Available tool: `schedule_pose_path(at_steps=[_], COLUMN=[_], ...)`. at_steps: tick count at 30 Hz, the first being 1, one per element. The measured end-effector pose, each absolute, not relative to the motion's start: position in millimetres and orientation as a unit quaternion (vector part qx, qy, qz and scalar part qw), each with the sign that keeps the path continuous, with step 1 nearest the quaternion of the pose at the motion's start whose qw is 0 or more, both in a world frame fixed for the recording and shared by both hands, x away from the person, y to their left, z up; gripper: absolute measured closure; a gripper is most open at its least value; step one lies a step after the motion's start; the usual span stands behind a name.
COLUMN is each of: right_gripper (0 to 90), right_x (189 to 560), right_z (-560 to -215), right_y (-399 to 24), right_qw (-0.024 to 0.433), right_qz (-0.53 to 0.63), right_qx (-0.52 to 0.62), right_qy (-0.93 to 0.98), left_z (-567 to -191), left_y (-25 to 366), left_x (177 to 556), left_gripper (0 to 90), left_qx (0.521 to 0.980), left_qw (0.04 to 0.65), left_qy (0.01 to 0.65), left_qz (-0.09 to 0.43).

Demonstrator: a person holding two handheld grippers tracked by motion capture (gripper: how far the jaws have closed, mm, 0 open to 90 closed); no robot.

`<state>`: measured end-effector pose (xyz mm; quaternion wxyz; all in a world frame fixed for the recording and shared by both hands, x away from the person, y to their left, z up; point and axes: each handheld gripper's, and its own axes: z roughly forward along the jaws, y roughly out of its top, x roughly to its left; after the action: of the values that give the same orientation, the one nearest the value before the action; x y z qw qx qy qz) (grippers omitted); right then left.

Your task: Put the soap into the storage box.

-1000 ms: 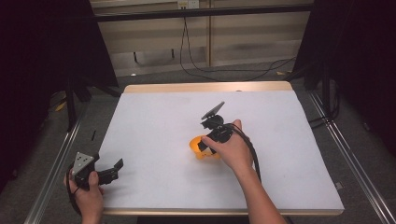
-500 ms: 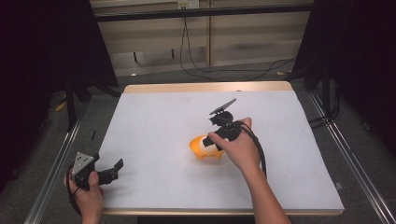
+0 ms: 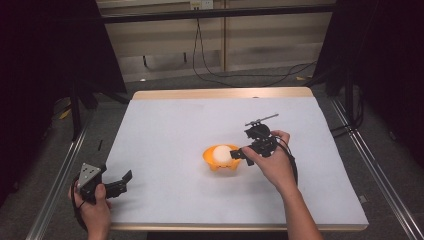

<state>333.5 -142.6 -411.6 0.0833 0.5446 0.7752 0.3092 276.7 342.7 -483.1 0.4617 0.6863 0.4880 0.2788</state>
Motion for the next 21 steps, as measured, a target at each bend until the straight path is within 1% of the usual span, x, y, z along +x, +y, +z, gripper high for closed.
schedule_pose_path(at_steps=[7,15,21], right_gripper=[0.0,0.0,0.0], right_x=[325.0,318.1,312.9], right_z=[-414.4,-421.9,-427.7], right_y=[-165.4,-189.7,-203.2], right_qw=[0.098,0.096,0.106], right_qz=[0.328,0.335,0.338], right_qx=[0.554,0.567,0.567], right_qy=[0.758,0.747,0.744], left_z=[-483.2,-483.1,-483.2], left_y=[342.5,342.3,342.0], left_x=[276.7,276.4,276.5], left_gripper=[0.1,0.1,0.2], left_qx=[0.686,0.687,0.686], left_qw=[0.462,0.461,0.461], left_qy=[0.487,0.487,0.488], left_qz=[0.278,0.28,0.28])
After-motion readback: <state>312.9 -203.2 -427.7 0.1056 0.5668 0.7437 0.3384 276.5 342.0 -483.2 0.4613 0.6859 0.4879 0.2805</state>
